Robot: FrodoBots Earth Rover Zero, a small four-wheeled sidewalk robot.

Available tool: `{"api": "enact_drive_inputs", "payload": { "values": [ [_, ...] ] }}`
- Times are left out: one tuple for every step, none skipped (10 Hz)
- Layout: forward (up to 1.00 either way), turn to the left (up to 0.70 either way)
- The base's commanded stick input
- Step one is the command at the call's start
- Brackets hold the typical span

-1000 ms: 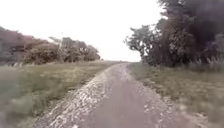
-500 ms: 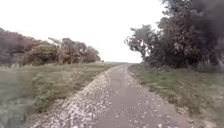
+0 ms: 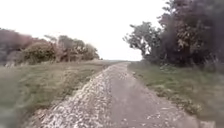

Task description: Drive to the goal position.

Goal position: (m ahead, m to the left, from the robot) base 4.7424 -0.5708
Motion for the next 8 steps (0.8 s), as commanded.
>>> {"api": "enact_drive_inputs", "payload": {
  "values": [
    [1.0, 0.0],
    [1.0, 0.0],
    [1.0, 0.0],
    [1.0, 0.0],
    [1.0, 0.0],
    [1.0, 0.0],
    [1.0, 0.0],
    [1.0, 0.0]
  ]
}}
